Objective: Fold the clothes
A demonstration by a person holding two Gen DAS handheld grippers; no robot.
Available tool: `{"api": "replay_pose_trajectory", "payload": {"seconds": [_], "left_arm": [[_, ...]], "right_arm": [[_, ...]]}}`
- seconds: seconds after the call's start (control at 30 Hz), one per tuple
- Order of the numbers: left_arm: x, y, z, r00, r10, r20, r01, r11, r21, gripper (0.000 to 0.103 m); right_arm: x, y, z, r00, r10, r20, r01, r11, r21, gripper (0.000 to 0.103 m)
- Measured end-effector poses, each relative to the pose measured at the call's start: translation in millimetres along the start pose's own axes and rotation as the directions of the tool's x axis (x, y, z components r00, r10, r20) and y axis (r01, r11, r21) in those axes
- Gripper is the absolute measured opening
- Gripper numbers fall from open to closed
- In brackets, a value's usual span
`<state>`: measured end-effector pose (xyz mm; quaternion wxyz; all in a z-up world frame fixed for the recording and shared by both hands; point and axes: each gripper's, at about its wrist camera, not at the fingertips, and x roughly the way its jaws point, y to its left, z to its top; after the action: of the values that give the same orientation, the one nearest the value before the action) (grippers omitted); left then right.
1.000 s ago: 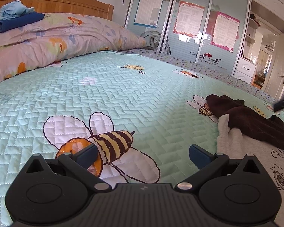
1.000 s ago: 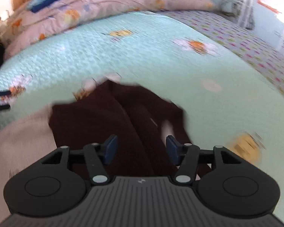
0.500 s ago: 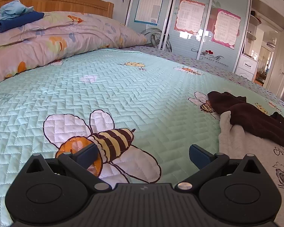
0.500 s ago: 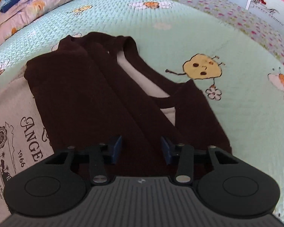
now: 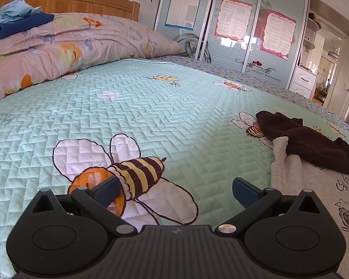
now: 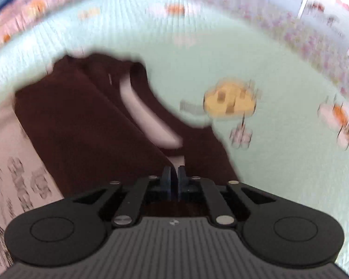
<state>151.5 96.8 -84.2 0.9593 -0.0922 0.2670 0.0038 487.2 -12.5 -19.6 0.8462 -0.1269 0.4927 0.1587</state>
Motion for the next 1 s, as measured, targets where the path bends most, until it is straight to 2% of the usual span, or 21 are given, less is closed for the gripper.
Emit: {"api": "replay_pose_trajectory", "payload": {"seconds": [0.03, 0.1, 0.13, 0.17, 0.27, 0.37, 0.43, 0.53, 0.7, 0.83, 0.87, 0.97, 1.0], "left_arm": [[0.0, 0.1, -0.1, 1.0, 0.0, 0.0, 0.0, 1.0, 0.0, 0.102], [0.0, 0.3, -0.1, 1.0, -0.001, 0.0, 0.001, 1.0, -0.001, 0.102], [0.0, 0.4, -0.1, 1.0, -0.001, 0.0, 0.001, 1.0, -0.001, 0.102], [0.0, 0.3, -0.1, 1.0, -0.001, 0.0, 0.001, 1.0, -0.001, 0.102], [-0.1, 1.3, -0.4, 1.0, 0.0, 0.0, 0.0, 1.0, 0.002, 0.102], [-0.6, 0.4, -0.6, 1.0, 0.003, -0.001, -0.003, 1.0, 0.004, 0.102], [-0.8, 0.1, -0.9, 1.0, 0.005, -0.001, -0.005, 1.0, 0.008, 0.102], [-0.4, -1.1, -1.0, 1.0, 0.008, -0.002, -0.008, 1.0, 0.012, 0.102], [0.6, -1.7, -0.6, 1.0, 0.011, -0.004, -0.011, 1.0, 0.014, 0.102], [1.2, -2.6, -0.4, 1.0, 0.013, -0.007, -0.013, 1.0, 0.017, 0.102], [1.0, -2.6, -0.4, 1.0, 0.013, -0.007, -0.013, 1.0, 0.017, 0.102], [1.1, -2.9, -0.3, 1.0, 0.013, -0.008, -0.013, 1.0, 0.016, 0.102], [1.2, -2.9, -0.4, 1.0, 0.013, -0.008, -0.013, 1.0, 0.016, 0.102]], "right_arm": [[-2.4, 1.2, -4.8, 1.0, -0.009, 0.015, 0.009, 1.0, 0.009, 0.015], [-14.6, 1.9, -14.1, 0.997, -0.025, 0.071, 0.023, 0.999, 0.039, 0.028], [-24.8, -0.4, -20.9, 0.994, -0.035, 0.103, 0.028, 0.998, 0.063, 0.045], [-37.2, -4.0, -28.9, 0.99, -0.045, 0.136, 0.032, 0.995, 0.093, 0.054], [-69.0, -19.0, -56.5, 0.978, -0.088, 0.191, 0.049, 0.979, 0.2, 0.054], [-92.8, -36.6, -91.0, 0.969, -0.121, 0.214, 0.036, 0.931, 0.363, 0.054], [-98.9, -41.4, -115.9, 0.962, -0.117, 0.247, -0.006, 0.895, 0.445, 0.054], [-95.2, -42.7, -139.3, 0.948, -0.12, 0.296, -0.06, 0.844, 0.533, 0.053], [-76.3, -50.2, -154.0, 0.928, -0.136, 0.347, -0.127, 0.76, 0.638, 0.048], [-67.0, -45.4, -151.1, 0.921, -0.16, 0.355, -0.115, 0.758, 0.642, 0.037], [-66.0, -44.5, -150.4, 0.921, -0.174, 0.348, -0.099, 0.761, 0.642, 0.029], [-65.5, -39.4, -147.5, 0.917, -0.222, 0.332, -0.035, 0.782, 0.622, 0.018], [-66.9, -36.8, -147.0, 0.915, -0.235, 0.329, -0.015, 0.793, 0.609, 0.018]]}}
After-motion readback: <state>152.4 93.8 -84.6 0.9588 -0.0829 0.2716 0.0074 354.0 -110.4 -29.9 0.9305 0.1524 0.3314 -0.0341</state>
